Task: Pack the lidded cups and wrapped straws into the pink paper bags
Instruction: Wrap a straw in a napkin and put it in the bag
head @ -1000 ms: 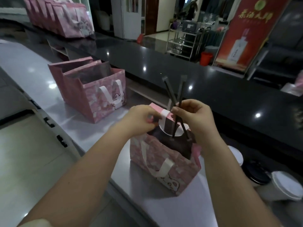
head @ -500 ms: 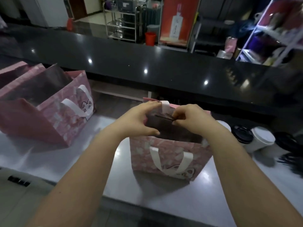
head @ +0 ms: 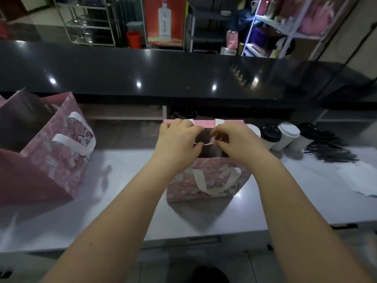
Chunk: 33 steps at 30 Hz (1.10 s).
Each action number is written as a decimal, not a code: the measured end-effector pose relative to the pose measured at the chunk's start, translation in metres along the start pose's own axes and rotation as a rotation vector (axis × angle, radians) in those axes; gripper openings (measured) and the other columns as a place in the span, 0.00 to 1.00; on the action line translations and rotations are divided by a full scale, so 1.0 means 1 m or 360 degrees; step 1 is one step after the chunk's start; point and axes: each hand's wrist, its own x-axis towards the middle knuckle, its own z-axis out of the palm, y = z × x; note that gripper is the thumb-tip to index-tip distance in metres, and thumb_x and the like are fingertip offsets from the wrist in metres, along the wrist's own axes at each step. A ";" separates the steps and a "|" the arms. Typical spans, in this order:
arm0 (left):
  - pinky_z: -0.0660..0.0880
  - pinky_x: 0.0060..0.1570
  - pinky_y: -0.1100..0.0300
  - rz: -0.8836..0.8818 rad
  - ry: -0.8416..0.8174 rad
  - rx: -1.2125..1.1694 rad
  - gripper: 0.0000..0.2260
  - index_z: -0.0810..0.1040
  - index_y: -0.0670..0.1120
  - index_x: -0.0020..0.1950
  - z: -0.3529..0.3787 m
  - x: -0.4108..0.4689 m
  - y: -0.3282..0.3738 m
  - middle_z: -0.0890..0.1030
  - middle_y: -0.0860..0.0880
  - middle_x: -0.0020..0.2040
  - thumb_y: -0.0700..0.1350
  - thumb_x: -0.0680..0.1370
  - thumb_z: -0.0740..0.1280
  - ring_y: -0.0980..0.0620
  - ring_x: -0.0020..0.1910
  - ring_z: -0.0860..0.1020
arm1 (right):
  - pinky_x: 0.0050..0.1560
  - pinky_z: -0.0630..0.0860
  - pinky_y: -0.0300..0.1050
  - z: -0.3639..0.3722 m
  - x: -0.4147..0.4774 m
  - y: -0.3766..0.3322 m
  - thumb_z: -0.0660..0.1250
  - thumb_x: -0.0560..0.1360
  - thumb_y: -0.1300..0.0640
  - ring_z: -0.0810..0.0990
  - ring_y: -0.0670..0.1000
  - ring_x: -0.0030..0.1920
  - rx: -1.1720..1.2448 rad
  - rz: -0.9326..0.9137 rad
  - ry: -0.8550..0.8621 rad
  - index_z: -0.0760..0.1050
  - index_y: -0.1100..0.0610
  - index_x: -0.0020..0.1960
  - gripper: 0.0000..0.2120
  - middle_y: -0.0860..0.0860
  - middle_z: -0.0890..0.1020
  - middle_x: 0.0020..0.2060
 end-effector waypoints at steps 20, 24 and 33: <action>0.64 0.58 0.49 0.0484 -0.0188 -0.0240 0.18 0.76 0.53 0.64 0.075 -0.004 0.249 0.77 0.51 0.60 0.55 0.76 0.65 0.46 0.61 0.71 | 0.56 0.68 0.44 -0.073 -0.225 0.161 0.66 0.77 0.53 0.70 0.51 0.60 -0.0516 0.0527 0.0338 0.76 0.51 0.59 0.11 0.47 0.79 0.55; 0.64 0.59 0.49 0.0555 -0.0350 -0.0281 0.17 0.76 0.56 0.64 0.119 -0.032 0.330 0.77 0.53 0.60 0.55 0.75 0.64 0.48 0.63 0.70 | 0.54 0.65 0.44 -0.076 -0.299 0.217 0.65 0.77 0.54 0.68 0.51 0.60 -0.0441 0.0717 0.0265 0.76 0.50 0.59 0.11 0.46 0.78 0.56; 0.63 0.63 0.48 0.0547 -0.0665 -0.0319 0.19 0.74 0.57 0.66 0.218 -0.114 0.444 0.76 0.53 0.63 0.55 0.75 0.64 0.48 0.65 0.70 | 0.57 0.68 0.48 -0.048 -0.438 0.310 0.67 0.75 0.58 0.70 0.53 0.60 -0.0205 0.0966 0.0241 0.78 0.53 0.58 0.11 0.48 0.79 0.56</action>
